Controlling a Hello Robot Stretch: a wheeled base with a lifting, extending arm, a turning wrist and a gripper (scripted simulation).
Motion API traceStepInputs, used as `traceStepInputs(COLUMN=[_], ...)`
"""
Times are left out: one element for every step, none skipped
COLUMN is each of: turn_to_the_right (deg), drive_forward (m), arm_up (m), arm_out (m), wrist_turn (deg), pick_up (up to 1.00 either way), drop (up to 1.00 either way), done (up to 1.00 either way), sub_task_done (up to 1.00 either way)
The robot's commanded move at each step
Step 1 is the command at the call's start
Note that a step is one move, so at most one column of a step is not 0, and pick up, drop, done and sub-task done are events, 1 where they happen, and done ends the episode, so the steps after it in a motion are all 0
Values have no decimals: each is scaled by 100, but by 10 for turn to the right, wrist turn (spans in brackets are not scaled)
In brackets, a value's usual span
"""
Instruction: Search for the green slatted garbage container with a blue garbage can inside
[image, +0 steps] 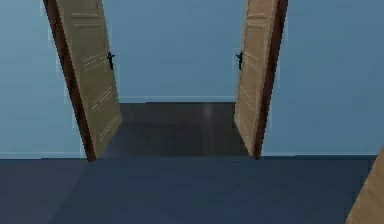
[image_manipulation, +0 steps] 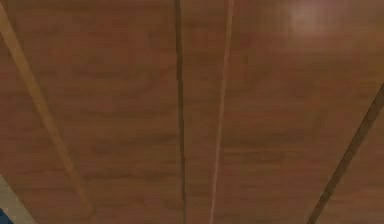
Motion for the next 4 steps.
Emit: traceStepInputs(turn_to_the_right=[-60,0,-450,-150], drive_forward=[0,40,0,0], arm_up=[0,0,0,0], arm_out=[0,0,0,0], wrist_turn=[0,0,0,0], pick_up=[0,0,0,0], drop=[0,0,0,0], done=[0,0,0,0], sub_task_done=[0,0,0,0])
